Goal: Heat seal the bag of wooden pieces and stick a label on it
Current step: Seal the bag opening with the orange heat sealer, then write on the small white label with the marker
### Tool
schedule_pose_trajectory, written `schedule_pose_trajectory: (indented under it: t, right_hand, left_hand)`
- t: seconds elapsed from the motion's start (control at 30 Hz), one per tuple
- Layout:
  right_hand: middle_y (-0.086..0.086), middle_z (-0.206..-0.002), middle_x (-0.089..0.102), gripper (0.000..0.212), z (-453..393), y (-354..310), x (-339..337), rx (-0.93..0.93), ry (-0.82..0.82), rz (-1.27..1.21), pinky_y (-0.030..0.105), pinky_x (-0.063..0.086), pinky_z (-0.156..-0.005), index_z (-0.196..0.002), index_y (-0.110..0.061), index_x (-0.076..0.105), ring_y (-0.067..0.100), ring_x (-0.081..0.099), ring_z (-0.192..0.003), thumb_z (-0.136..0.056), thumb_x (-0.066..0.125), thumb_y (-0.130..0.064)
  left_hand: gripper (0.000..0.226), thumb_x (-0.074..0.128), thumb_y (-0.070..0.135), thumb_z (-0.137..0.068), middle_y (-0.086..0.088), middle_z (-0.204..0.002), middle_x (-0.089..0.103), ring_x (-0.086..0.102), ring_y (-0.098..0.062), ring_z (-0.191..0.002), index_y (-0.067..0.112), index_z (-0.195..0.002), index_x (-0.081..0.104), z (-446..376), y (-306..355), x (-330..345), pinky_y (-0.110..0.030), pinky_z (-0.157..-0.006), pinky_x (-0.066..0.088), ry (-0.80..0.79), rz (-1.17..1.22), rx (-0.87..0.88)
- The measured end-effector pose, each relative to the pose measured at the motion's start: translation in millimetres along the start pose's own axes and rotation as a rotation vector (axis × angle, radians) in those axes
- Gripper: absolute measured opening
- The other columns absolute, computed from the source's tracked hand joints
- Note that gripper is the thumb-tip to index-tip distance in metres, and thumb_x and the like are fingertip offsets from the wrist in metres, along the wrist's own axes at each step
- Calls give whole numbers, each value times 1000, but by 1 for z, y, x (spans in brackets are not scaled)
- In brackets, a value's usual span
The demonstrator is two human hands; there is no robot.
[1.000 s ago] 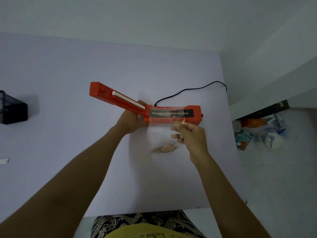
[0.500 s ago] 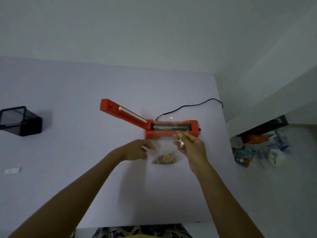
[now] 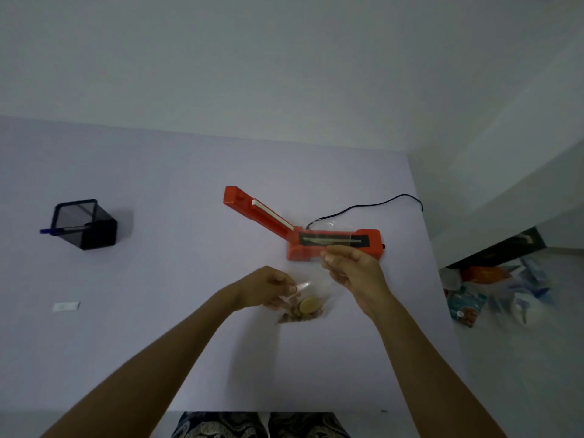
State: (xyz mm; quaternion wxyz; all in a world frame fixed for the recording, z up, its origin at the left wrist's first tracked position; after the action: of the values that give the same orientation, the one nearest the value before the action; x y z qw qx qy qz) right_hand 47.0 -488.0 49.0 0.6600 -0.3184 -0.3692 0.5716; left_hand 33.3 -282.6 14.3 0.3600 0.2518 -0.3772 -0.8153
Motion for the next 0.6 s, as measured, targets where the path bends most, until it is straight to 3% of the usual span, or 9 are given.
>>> schedule_pose_trajectory:
  t: [0.17,0.33,0.43,0.6]
  right_hand:
    - [5,-101,75,34,11,25,30,22,-185,282,20,54,-78,-107,-9,67,14,71,-94,-77,74,5]
    - [7,-96,76,15,15,78,83,147,-157,341,25,54,-82,-92,-11,72,14,70,-87,-80,72,-1]
    - [4,-87,75,12,5,99,121,189,-133,337,23,53,-76,-88,-12,72,13,70,-80,-81,73,-4]
    - [3,-77,71,13,-18,117,170,190,-12,326,23,50,-66,-83,-12,71,13,65,-67,-80,71,0]
  left_hand:
    - [21,56,20,-96,-12,-104,73,71,-25,-93,10,-107,70,34,-37,-19,-29,-76,58,-21,82,-62]
    - [21,59,24,-94,-6,-101,75,72,-20,-89,13,-108,70,73,-95,-58,-31,-78,58,62,213,-145]
    - [18,60,21,-94,-7,-98,75,72,-22,-86,12,-104,71,85,-123,-87,-34,-78,57,121,242,-176]
    - [10,67,4,-86,-3,-66,66,60,-12,-54,-4,-92,69,85,-149,-129,-22,-53,53,365,288,-191]
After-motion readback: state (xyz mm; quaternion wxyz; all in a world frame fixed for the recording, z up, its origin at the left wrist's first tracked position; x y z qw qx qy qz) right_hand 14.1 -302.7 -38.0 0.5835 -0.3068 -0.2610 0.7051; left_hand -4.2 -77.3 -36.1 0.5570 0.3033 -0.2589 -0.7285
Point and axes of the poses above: each hand's wrist, its own z-axis away from the middle knuckle, its own x-axis out of the palm, y = z × x, the point moved 3 cm from there along -z, towards the middle knuckle
